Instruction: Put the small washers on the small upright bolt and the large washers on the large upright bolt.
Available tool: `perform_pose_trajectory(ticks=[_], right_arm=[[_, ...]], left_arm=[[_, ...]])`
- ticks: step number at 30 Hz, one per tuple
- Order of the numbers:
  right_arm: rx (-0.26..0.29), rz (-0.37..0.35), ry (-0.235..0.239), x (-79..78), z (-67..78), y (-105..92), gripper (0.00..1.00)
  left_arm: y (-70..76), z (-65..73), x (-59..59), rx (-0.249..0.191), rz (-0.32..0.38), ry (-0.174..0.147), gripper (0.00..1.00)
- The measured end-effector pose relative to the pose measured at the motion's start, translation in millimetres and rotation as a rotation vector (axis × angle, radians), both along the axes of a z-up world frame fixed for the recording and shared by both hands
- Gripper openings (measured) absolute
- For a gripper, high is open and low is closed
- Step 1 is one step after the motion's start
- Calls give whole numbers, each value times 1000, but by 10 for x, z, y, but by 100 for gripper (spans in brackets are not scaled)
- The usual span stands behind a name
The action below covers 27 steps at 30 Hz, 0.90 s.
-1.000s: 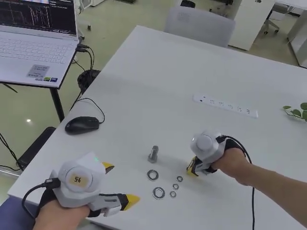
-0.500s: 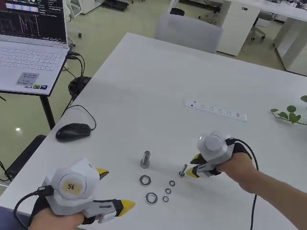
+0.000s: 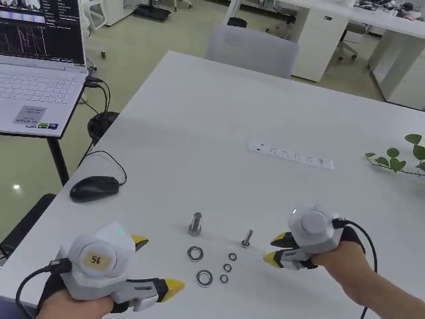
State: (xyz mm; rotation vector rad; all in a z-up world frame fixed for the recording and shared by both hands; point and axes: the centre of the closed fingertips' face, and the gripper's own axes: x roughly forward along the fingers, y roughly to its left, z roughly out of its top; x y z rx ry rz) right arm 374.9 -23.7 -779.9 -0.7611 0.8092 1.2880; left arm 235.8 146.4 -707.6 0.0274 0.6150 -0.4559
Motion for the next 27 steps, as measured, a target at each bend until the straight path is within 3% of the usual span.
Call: perform_pose_trajectory(ticks=[13,27], right_arm=[[-5,11,14,-97,-72,-89,26],[3,56,31,-229,-132,-21,26]], left_arm=[[-47,-26,13,6,-17,12,65],[23,-13,78,22,-15,13,65]])
